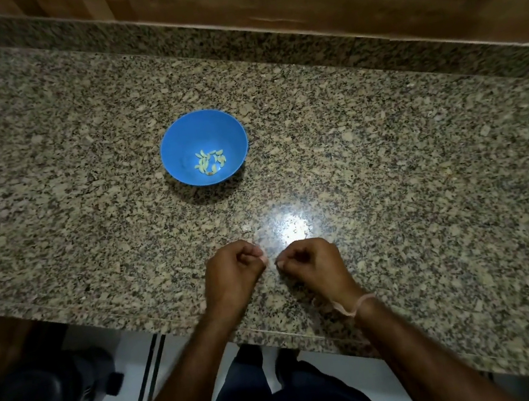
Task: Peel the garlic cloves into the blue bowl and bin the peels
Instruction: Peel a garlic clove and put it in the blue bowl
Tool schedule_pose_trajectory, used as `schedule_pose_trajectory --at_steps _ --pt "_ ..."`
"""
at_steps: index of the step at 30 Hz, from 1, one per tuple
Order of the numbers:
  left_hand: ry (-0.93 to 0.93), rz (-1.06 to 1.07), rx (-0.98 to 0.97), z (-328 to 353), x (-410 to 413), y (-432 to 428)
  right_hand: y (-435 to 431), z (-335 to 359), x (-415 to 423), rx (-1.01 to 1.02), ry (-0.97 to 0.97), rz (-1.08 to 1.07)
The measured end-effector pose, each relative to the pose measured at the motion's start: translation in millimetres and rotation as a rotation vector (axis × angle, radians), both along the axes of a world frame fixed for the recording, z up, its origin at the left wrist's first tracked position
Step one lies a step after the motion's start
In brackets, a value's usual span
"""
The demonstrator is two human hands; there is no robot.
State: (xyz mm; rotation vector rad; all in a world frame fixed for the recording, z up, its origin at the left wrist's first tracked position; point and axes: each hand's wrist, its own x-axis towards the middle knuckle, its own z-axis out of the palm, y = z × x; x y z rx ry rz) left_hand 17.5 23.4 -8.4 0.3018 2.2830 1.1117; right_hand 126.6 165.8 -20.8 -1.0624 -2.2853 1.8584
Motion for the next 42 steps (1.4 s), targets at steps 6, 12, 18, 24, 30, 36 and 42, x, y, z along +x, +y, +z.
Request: schedule_pose_trajectory --at_steps 6,12,18,24,30,36,42 --pt "0.277 -0.213 -0.143 -15.1 16.8 -20.9 -6.7 7.3 4.5 0.413 -0.143 0.227" --pt "0.286 -0.191 -0.146 -19.3 21.0 -24.5 -19.4 9.4 6.4 0.503 -0.18 0.232" --pt "0.301 -0.221 -0.186 -18.5 19.7 -23.7 -31.1 10.4 1.9 0.57 -0.208 0.184" --pt "0.315 -0.251 -0.152 -20.5 16.9 -26.4 -40.3 13.9 -4.3 0.723 -0.332 0.232" --pt "0.325 -0.277 -0.137 -20.9 16.0 -29.7 -50.4 18.7 -11.2 0.735 -0.384 0.196" --pt "0.357 -0.326 -0.158 -21.8 13.4 -33.8 -55.9 15.0 -7.3 0.713 -0.362 0.036" --pt "-0.301 -0.011 0.176 -11.0 11.6 -21.9 -52.2 9.8 -5.3 0.036 -0.106 -0.277"
